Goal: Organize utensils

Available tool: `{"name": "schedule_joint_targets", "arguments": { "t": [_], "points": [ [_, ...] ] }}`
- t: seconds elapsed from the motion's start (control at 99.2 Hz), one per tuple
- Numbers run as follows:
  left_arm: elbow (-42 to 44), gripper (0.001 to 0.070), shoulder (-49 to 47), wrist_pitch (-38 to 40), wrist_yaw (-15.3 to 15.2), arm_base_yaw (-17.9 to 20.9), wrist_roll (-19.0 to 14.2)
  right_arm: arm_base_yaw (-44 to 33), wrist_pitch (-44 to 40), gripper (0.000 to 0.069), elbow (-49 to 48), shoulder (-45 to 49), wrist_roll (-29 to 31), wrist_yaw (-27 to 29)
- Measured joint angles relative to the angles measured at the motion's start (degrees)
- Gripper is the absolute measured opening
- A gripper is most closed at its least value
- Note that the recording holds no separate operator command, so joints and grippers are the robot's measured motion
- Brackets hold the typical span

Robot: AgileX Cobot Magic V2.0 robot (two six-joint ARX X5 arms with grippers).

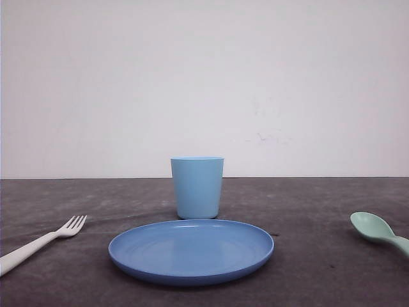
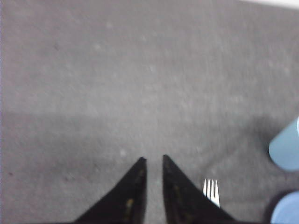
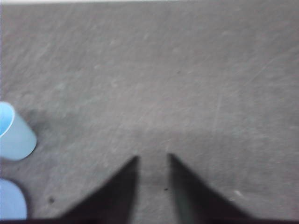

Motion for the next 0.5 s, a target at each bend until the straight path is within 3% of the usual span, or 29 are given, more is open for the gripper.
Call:
{"name": "schedule_joint_targets", "arguments": {
  "t": [0.06, 0.131, 0.504],
  "points": [
    [0.0, 0.0237, 0.9, -0.3, 0.2, -1.3, 0.0, 1.1, 0.0, 0.0354, 0.0, 0.8, 0.4, 0.0],
    [0.0, 0.0267, 2.3, -0.8, 0.3, -3.0, -0.2, 2.3, 0.0, 0.0392, 0.0, 1.6, 0.9, 0.0],
    [0.0, 0.0281, 16.8, -4.3, 0.7, -13.5, -6.8, 7.2, -0.1, 0.0411, 0.0, 4.5, 1.6, 0.0]
  ]
}}
